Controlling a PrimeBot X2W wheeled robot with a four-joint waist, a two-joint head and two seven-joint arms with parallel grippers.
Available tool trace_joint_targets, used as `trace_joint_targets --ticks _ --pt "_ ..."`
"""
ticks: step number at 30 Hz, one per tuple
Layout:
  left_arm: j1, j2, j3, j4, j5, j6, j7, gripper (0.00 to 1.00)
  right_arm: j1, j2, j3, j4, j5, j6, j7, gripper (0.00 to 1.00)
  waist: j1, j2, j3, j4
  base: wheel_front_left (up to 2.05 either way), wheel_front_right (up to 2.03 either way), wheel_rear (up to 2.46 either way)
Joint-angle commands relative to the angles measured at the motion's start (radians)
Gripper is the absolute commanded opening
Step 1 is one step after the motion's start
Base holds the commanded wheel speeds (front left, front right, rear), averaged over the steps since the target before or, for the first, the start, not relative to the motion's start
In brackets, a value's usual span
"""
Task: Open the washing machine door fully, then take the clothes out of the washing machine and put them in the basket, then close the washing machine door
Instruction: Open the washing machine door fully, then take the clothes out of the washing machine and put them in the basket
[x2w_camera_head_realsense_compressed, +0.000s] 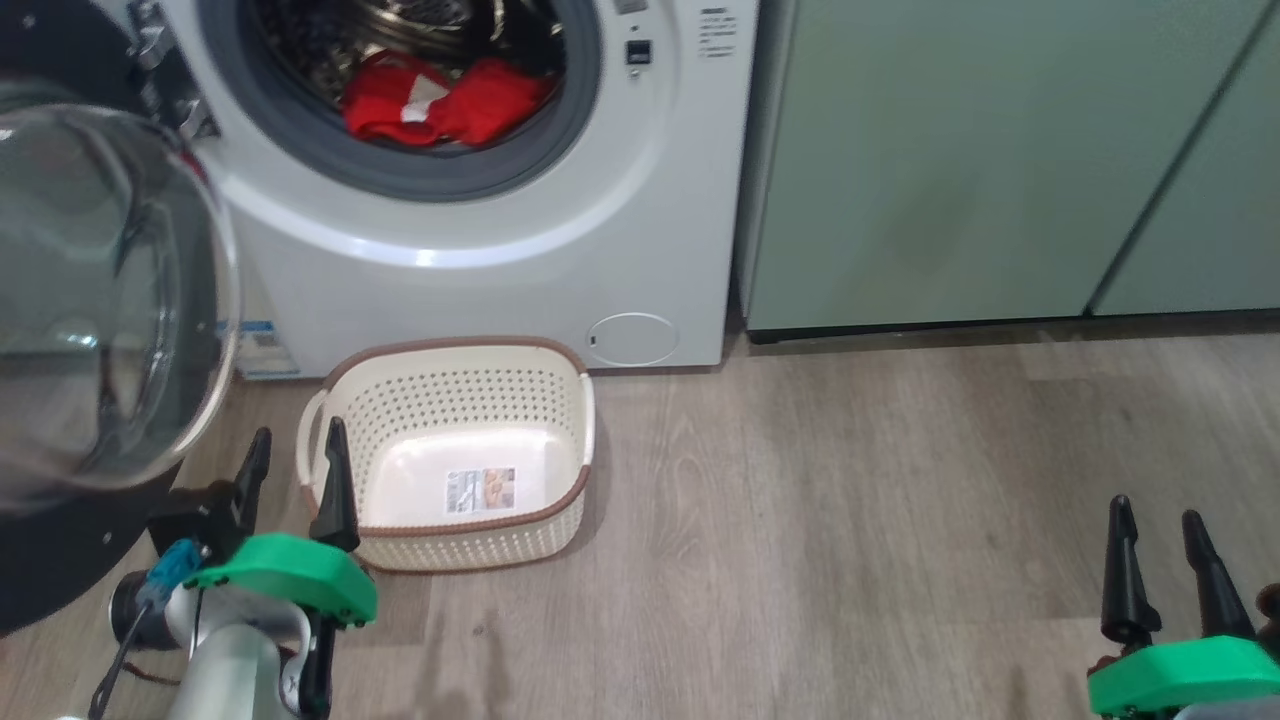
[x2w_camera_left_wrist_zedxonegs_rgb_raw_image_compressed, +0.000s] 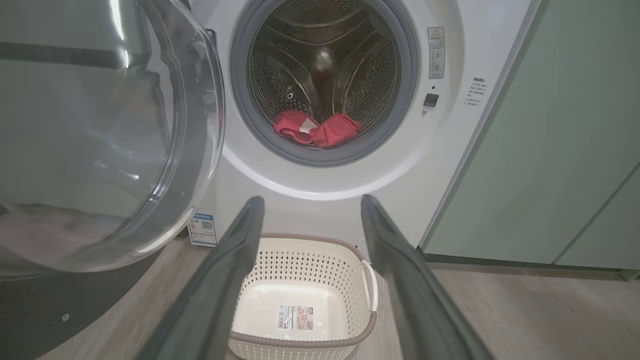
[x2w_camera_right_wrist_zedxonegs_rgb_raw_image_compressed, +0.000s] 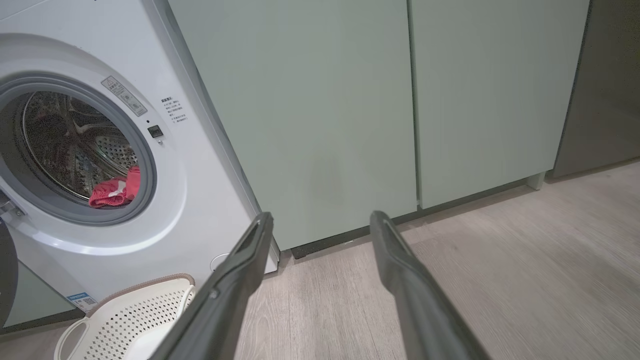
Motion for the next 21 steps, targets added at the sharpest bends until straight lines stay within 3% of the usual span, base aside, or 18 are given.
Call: trace_joint_targets --ticks 1,21 --pt "-0.027 0.016 0.025 -0.039 -0.003 -0.006 -0.007 1.00 -0.016 -0.010 0.022 -0.033 -0.006 -0.001 -0.011 1.00 0.0000 -0.0001 -0.007 -0.013 0.00 0.00 0.00" --pt "-0.020 0.023 0.016 -0.033 0.018 -0.006 -0.007 1.00 -0.013 -0.006 0.013 -0.038 -0.012 -0.001 -0.011 1.00 0.0000 -0.0001 -0.012 -0.023 0.00 0.00 0.00"
